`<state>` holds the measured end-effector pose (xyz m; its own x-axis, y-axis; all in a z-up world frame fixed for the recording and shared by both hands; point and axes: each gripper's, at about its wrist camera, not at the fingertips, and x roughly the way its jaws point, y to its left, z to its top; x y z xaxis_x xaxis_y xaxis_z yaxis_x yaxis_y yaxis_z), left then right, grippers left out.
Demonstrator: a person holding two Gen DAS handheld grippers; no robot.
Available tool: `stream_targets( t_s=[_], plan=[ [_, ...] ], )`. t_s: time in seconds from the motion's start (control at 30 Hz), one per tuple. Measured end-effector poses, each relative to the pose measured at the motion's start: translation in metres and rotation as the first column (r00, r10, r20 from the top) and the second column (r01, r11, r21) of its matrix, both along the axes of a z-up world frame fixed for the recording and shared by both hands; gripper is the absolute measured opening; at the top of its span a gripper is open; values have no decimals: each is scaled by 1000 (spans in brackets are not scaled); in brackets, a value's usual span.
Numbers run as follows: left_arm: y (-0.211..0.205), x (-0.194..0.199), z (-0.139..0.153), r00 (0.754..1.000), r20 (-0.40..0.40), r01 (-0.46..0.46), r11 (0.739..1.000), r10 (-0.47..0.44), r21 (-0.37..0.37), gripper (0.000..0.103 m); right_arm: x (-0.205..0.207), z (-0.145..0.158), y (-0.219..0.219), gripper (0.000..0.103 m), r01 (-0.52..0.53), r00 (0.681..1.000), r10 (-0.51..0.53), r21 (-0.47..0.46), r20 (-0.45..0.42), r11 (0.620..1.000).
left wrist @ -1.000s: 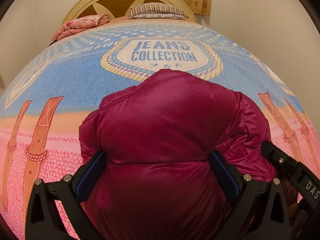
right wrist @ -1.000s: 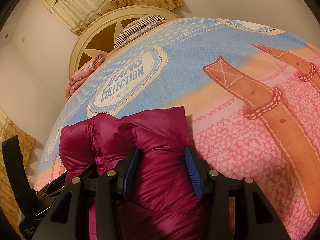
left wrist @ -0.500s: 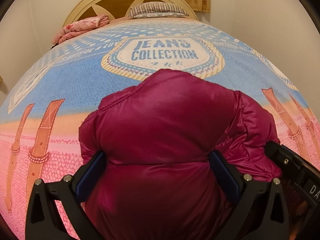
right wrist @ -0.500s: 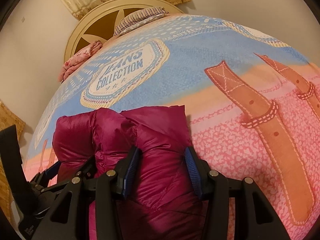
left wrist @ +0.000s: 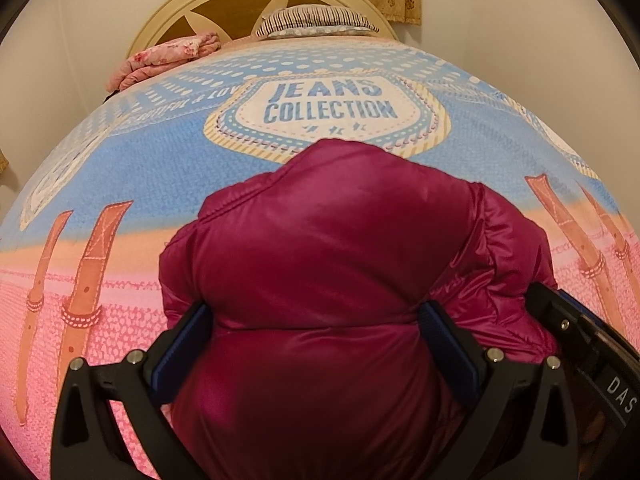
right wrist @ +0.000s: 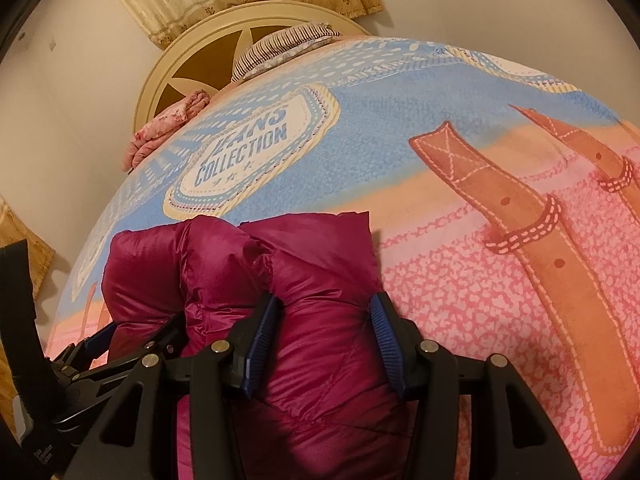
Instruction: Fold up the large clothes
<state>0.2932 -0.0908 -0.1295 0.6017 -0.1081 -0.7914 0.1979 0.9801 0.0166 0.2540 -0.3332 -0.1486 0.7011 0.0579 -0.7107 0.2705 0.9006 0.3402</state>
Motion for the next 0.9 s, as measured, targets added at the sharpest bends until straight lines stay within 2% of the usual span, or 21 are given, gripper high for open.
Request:
stream_targets(
  t_s=[0.4,0.53,0.6,0.73,0.9],
  plan=[
    [0,0,1,1000,-5,1,1000,-1,-1,103,0,-2,-2,51,-5,1000,5,25,7,1000],
    [4,0,7,998,-55,17,1000,-18,-24,103,0,-3,-5,51,-15,1000,14,48,11,999],
    [14,-8,16,997,-69,34,997,-38,-68,103,1,-2,-6,51,-30,1000,30,53,3,998],
    [47,-44,34,996,-15,84,985,-88,-153,103,-4,3,-11,51,-64,998,63,90,17,994],
    [83,-73,24,996,-21,84,968,-92,-236,103,-21,8,-18,51,-110,993,104,125,55,986]
  ],
)
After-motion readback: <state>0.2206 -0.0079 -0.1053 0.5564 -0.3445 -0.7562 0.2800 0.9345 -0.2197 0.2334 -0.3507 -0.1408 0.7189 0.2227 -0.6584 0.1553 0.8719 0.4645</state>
